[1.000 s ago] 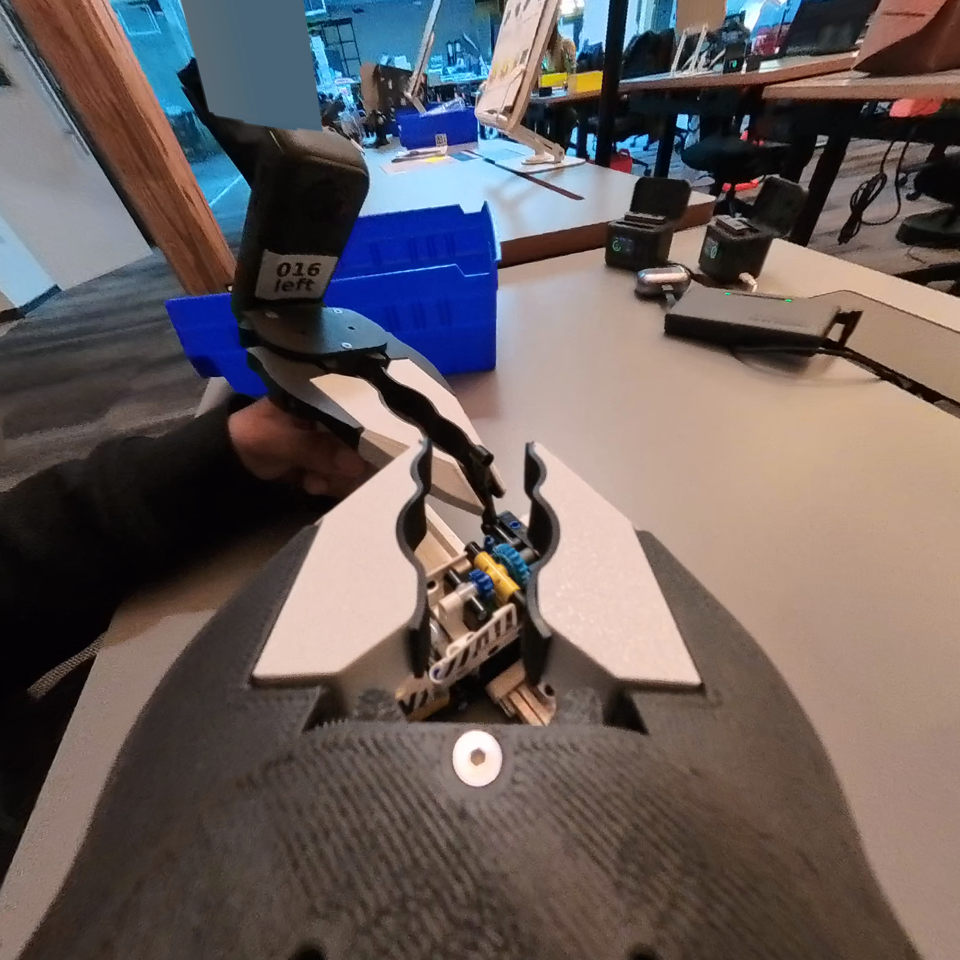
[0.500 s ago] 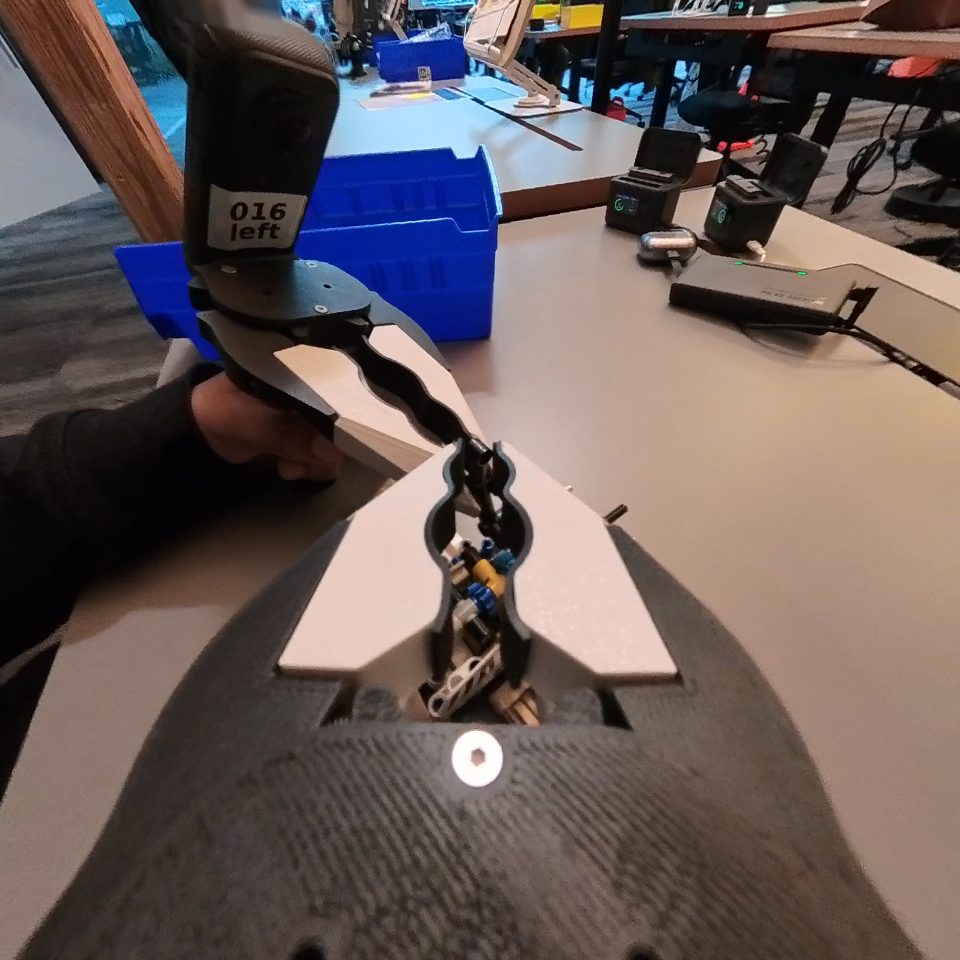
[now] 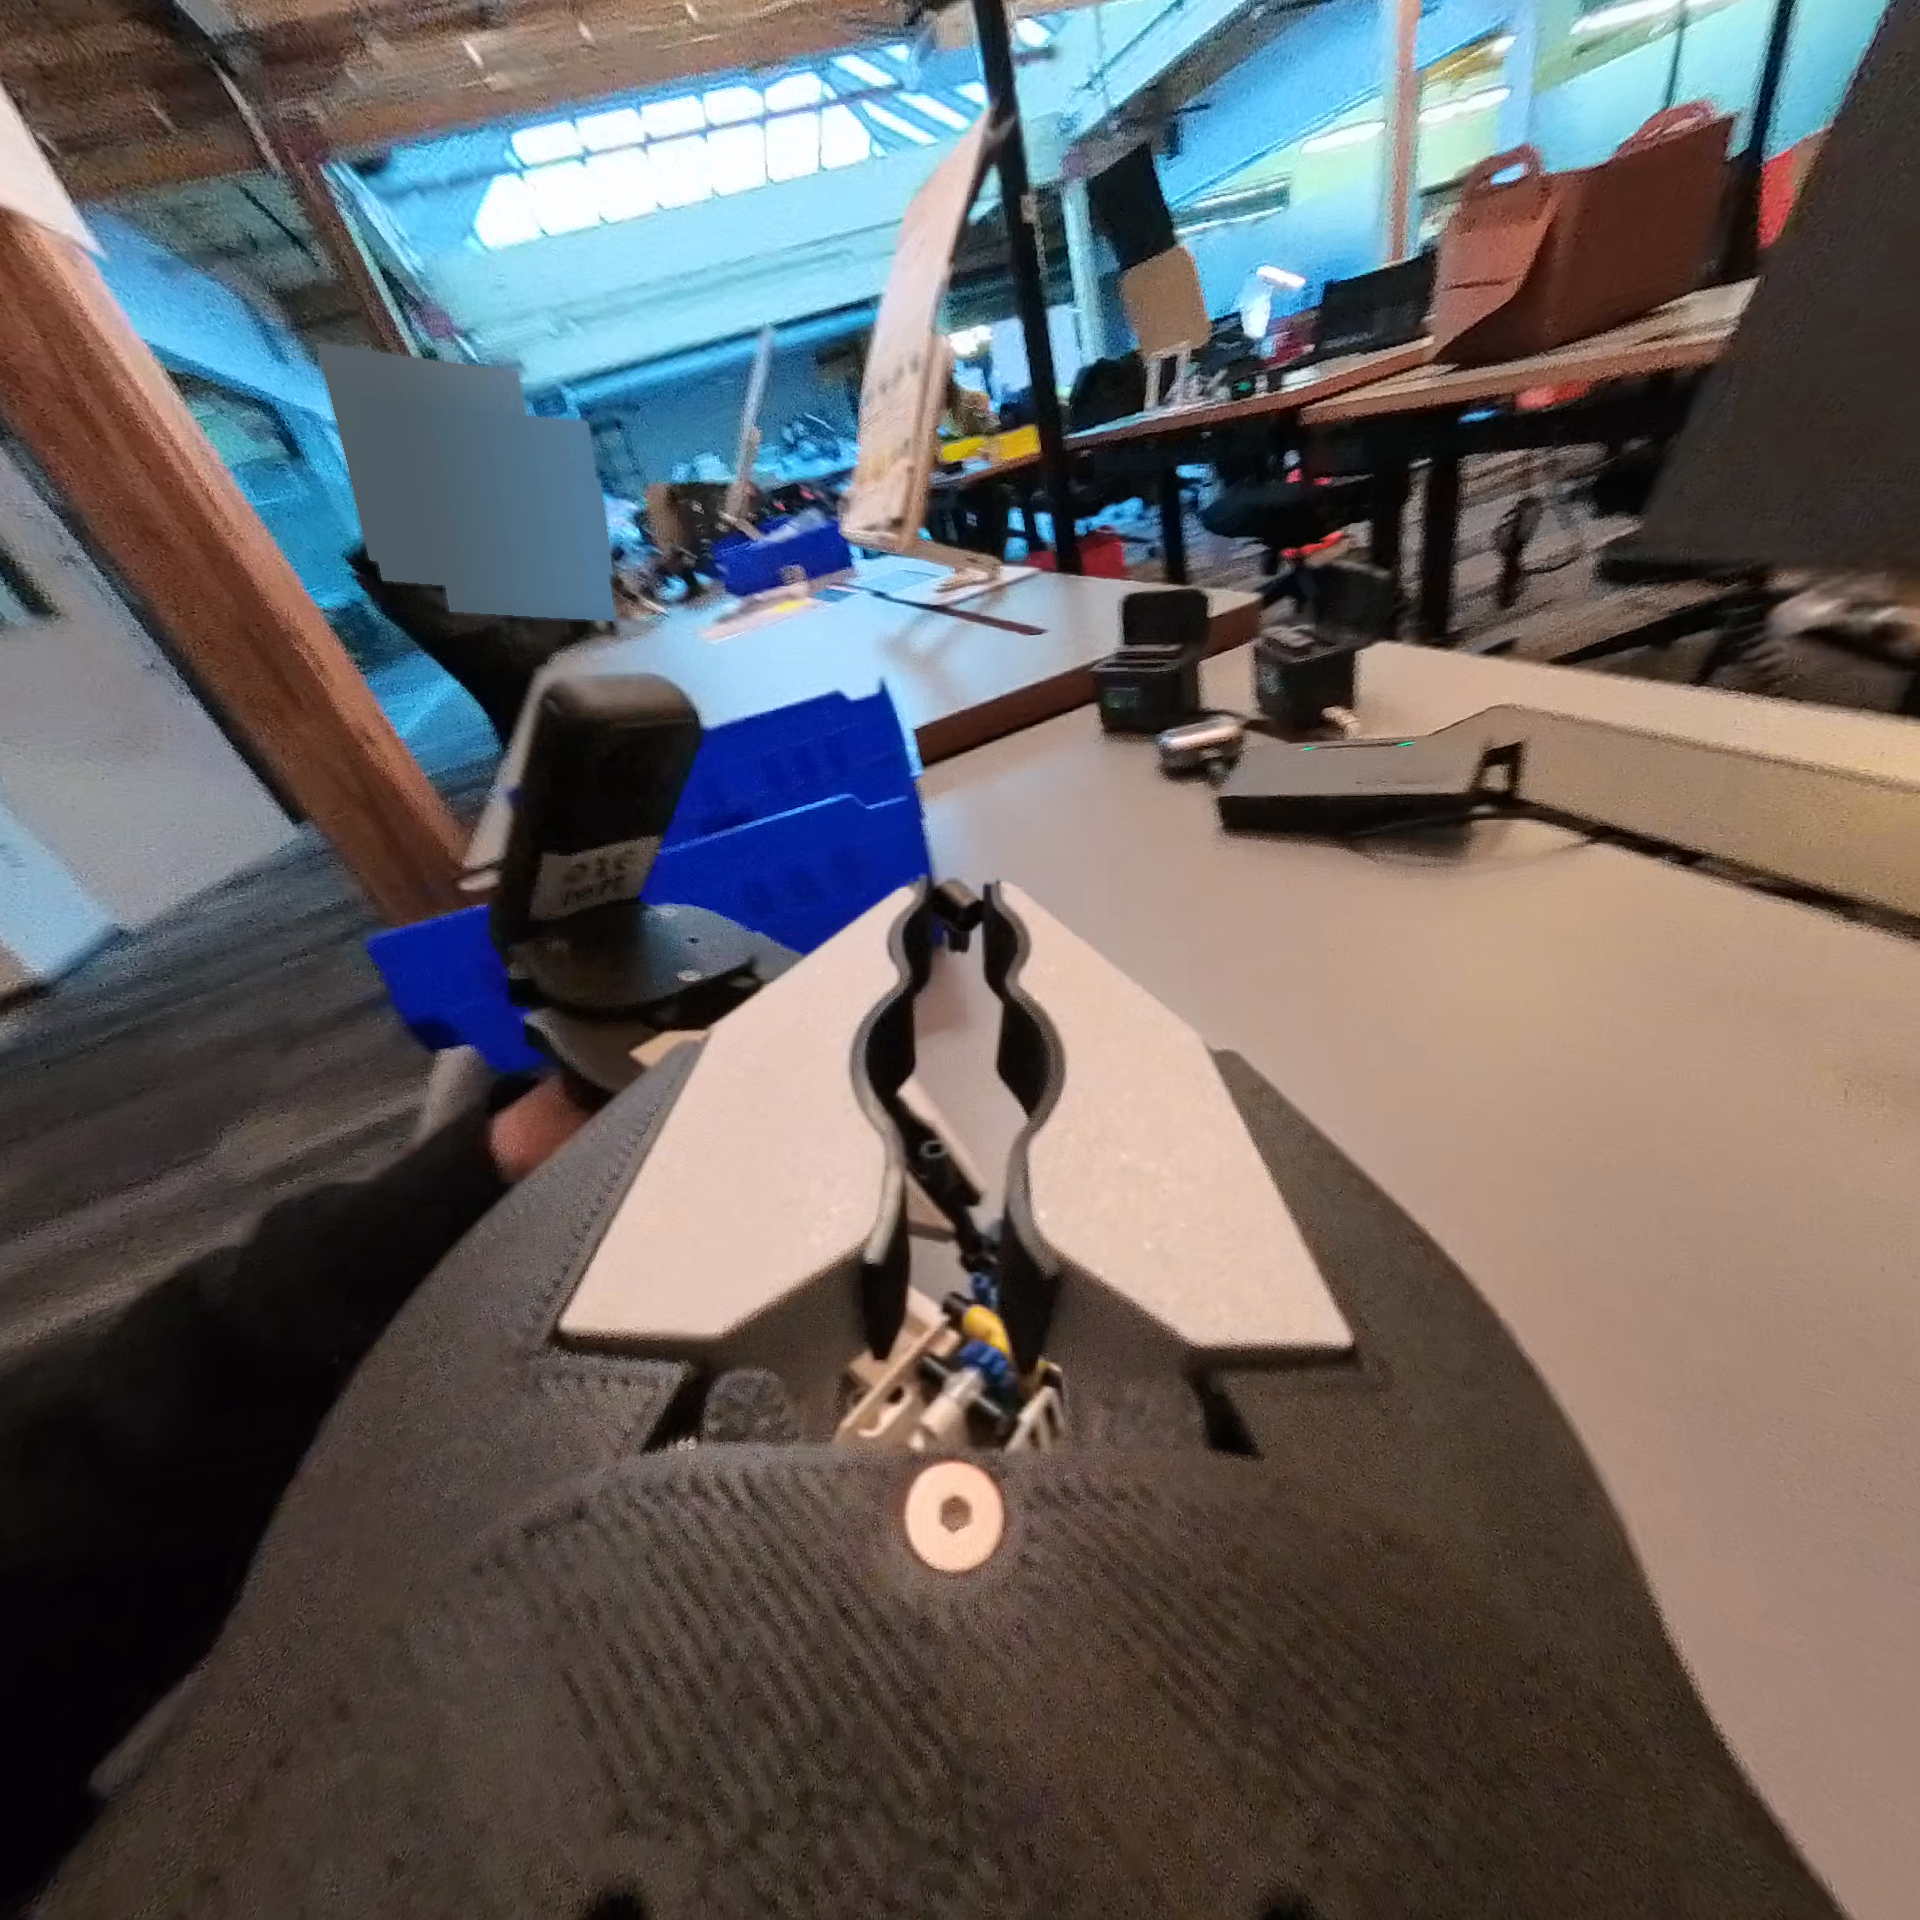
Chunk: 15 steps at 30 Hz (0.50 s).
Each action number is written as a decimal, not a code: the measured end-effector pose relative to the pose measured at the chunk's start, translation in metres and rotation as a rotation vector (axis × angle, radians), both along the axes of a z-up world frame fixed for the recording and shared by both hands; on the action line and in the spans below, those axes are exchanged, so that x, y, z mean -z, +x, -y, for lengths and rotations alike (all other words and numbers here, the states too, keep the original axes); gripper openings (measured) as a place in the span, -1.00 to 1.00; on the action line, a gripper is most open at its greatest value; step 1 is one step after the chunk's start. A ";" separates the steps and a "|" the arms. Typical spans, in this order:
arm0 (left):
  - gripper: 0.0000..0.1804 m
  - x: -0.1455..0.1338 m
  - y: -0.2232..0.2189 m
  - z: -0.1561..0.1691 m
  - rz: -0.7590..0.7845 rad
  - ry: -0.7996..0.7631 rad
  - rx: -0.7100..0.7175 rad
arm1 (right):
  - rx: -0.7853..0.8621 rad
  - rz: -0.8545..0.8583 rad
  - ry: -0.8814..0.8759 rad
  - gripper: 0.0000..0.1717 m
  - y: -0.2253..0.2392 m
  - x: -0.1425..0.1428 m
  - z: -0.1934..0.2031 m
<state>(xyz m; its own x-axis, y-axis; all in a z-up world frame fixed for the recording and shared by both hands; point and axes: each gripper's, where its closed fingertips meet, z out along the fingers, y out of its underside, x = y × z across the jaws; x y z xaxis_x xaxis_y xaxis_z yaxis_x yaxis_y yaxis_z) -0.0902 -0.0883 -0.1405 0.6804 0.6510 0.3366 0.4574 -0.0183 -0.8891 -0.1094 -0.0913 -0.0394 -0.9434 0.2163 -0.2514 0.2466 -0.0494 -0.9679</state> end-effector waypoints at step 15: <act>-0.96 -0.002 -0.002 0.000 -0.006 0.036 0.000 | -0.337 0.443 -0.386 -0.92 0.012 -0.017 -0.020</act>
